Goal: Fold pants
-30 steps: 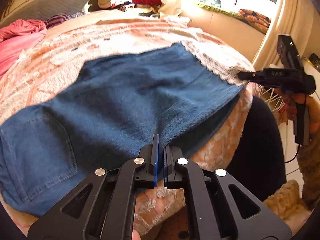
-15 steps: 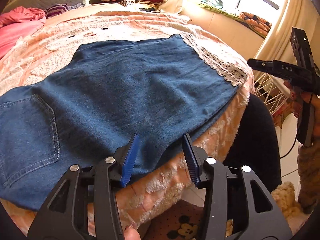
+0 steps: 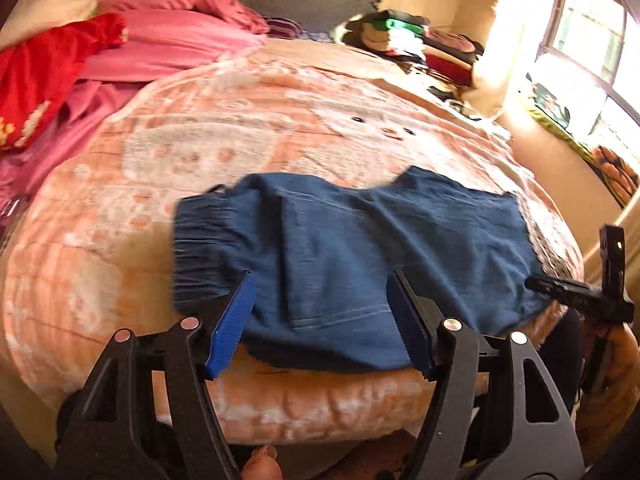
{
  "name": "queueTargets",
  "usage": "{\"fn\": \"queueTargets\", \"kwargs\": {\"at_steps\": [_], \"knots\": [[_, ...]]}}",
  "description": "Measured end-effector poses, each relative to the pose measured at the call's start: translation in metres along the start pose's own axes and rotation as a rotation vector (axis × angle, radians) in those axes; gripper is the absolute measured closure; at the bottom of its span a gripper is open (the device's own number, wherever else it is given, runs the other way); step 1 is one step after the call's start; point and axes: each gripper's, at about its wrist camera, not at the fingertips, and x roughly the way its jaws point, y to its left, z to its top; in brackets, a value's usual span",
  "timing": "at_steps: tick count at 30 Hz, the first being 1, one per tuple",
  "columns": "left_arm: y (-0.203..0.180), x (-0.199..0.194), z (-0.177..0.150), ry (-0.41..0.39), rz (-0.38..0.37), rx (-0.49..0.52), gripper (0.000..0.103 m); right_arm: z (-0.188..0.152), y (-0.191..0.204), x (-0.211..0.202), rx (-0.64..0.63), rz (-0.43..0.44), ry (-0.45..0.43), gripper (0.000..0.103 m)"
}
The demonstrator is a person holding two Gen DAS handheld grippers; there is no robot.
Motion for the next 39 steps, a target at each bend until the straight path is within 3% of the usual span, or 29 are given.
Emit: {"fn": "queueTargets", "kwargs": {"at_steps": [4,7,9,10,13,16,21,25,30,34,39], "knots": [[0.032,0.007,0.002,0.013,0.118,-0.086,0.032,-0.004,0.005,0.0,-0.022,-0.006,-0.017,0.05],[0.046,0.022,0.0,0.035,0.067,-0.18,0.03,-0.005,0.006,0.0,-0.024,-0.012,-0.018,0.049],[0.044,0.034,-0.003,0.054,0.063,-0.199,0.039,-0.005,0.006,0.001,-0.023,-0.009,-0.019,0.048],[0.041,0.039,-0.003,0.057,0.078,-0.197,0.059,-0.005,0.005,0.001,-0.019,-0.007,-0.019,0.048],[0.041,0.036,0.004,0.034,0.089,-0.2,0.067,-0.004,0.002,-0.001,-0.007,0.005,-0.015,0.048],[0.047,0.02,0.015,-0.018,0.134,-0.167,0.068,-0.006,0.0,-0.003,0.008,0.012,-0.012,0.048],[0.053,0.042,0.001,0.074,0.17,-0.119,0.061,-0.008,0.0,-0.002,0.009,0.011,-0.017,0.048],[0.06,0.038,-0.003,0.074,0.168,-0.154,0.045,-0.007,0.0,-0.002,0.0,0.016,-0.01,0.047],[0.055,-0.009,0.009,-0.001,0.184,-0.11,0.044,-0.005,-0.003,-0.016,-0.007,0.014,-0.03,0.047],[0.042,-0.028,0.028,-0.058,0.134,-0.08,0.038,0.003,-0.016,-0.04,0.016,0.025,-0.114,0.047],[0.005,-0.004,0.055,-0.058,0.017,-0.03,0.038,0.028,-0.047,-0.059,0.057,-0.024,-0.177,0.043]]}}
